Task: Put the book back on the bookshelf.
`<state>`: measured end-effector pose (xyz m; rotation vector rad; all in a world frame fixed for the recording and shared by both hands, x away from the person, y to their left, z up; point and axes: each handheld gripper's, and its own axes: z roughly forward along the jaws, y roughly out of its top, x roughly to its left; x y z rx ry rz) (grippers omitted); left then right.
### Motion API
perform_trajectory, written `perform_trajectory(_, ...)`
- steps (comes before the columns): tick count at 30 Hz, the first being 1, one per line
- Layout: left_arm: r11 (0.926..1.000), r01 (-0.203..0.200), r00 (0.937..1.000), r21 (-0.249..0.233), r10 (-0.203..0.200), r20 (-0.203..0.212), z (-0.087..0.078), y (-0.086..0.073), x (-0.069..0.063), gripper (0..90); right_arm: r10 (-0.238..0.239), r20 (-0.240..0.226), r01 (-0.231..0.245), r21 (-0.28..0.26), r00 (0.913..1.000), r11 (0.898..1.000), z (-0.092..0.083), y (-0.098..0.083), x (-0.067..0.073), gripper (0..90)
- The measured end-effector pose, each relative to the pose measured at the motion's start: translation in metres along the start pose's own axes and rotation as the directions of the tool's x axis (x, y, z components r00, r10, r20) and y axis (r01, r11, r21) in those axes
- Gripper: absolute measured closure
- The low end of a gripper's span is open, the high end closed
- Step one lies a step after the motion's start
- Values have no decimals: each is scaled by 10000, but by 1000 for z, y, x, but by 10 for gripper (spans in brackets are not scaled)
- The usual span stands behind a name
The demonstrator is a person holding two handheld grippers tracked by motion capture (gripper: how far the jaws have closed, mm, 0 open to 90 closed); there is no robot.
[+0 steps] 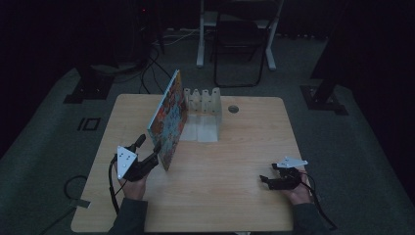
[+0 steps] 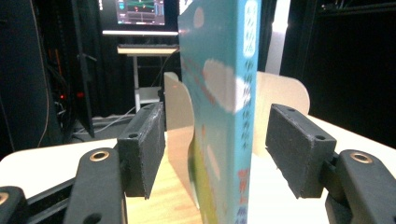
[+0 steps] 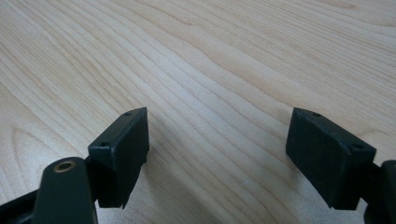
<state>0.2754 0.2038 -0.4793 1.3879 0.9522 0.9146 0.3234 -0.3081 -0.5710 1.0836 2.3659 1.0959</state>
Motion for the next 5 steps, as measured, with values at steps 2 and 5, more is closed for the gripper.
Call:
perform_trajectory(2,9999,114,9999,99,-114,-22,-2,-4,3,378,-1,-1,1,0,10000,10000,0,0,0,210)
perform_trajectory(5,9997,156,9999,193,-154,-67,-3,-8,6,371,10,-18,-10,-9,10000,10000,0,0,0,210)
